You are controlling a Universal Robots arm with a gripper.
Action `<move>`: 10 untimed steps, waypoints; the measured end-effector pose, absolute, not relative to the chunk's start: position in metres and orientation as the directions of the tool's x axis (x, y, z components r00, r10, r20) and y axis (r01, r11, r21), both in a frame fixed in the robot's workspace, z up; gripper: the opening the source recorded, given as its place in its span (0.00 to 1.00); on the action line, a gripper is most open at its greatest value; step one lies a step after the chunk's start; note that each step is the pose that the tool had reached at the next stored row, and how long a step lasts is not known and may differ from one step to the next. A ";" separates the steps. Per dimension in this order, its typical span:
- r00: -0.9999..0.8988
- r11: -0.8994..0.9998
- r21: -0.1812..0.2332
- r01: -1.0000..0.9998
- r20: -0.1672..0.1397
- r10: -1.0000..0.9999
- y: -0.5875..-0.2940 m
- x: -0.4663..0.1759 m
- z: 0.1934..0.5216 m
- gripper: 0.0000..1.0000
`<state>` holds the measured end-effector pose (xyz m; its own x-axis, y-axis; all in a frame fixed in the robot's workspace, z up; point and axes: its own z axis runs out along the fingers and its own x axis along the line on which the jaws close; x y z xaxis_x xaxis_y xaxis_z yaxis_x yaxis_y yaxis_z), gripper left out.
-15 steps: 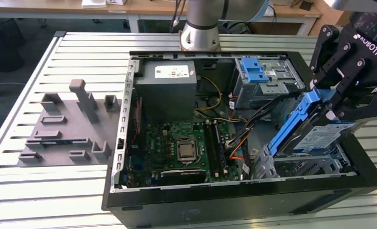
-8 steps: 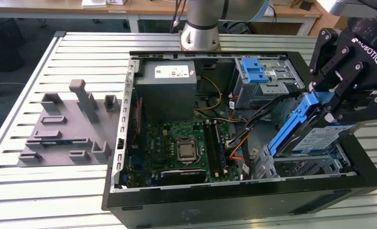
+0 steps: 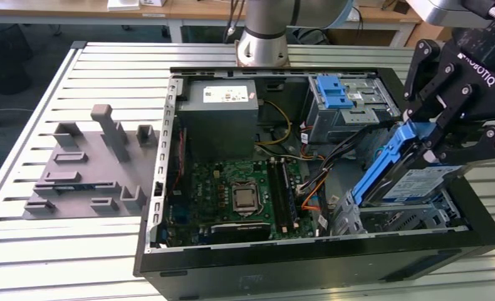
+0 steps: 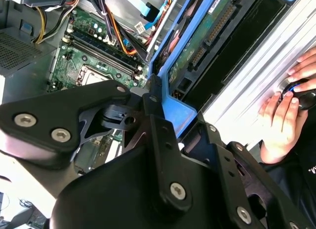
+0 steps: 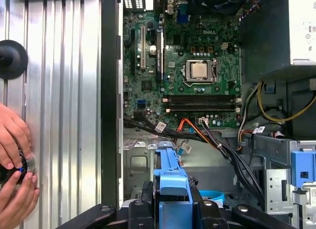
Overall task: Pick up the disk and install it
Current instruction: 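Insert the disk into the insertion slot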
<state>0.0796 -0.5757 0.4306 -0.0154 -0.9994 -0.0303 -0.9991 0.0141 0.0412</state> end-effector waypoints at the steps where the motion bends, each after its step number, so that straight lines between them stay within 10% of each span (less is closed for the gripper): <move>1: -0.015 0.014 0.041 -0.999 -0.031 -0.999 -0.576 0.079 0.430 0.37; 10: -0.015 0.014 0.041 -0.999 -0.030 -0.999 -0.576 0.079 0.422 0.37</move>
<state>0.0789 -0.5757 0.4215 -0.0152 -0.9994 -0.0303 -0.9991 0.0140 0.0409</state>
